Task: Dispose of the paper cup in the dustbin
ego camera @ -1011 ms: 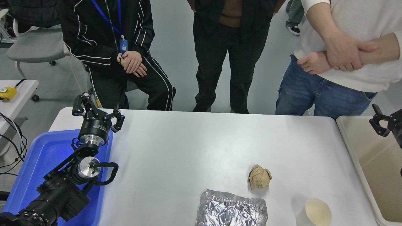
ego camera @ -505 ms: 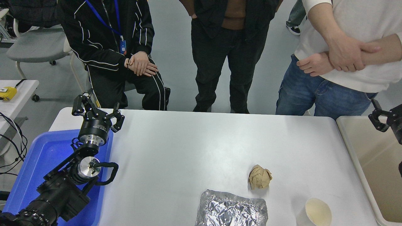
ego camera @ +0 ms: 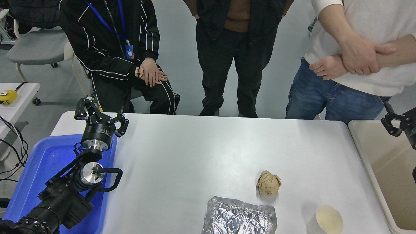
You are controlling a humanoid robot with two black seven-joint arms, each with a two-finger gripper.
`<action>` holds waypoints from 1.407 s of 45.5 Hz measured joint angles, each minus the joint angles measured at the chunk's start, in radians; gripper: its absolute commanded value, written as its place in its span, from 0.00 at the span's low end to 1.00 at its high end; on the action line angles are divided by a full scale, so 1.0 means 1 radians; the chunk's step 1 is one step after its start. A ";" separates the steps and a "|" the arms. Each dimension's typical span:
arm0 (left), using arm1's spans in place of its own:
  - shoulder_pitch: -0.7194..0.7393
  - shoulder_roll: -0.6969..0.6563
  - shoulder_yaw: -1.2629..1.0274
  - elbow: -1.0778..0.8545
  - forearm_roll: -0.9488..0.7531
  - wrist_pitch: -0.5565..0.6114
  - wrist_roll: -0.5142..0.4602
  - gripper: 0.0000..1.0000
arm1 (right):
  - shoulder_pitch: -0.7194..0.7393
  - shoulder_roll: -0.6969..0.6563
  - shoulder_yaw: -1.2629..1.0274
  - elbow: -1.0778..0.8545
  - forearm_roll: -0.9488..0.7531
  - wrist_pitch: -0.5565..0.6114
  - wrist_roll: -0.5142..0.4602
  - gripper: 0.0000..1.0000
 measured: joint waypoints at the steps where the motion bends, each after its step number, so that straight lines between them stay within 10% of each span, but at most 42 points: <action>1: 0.000 0.000 0.000 0.000 0.000 0.000 0.000 1.00 | -0.001 0.000 0.000 0.000 0.000 0.000 0.000 1.00; 39: 0.000 0.000 0.000 0.000 0.000 0.000 -0.001 1.00 | -0.057 -0.058 -0.015 0.026 -0.060 0.010 -0.001 1.00; 64: 0.000 0.000 0.000 0.000 0.000 0.000 0.000 1.00 | -0.020 -0.335 -0.250 0.284 -0.354 0.011 0.002 1.00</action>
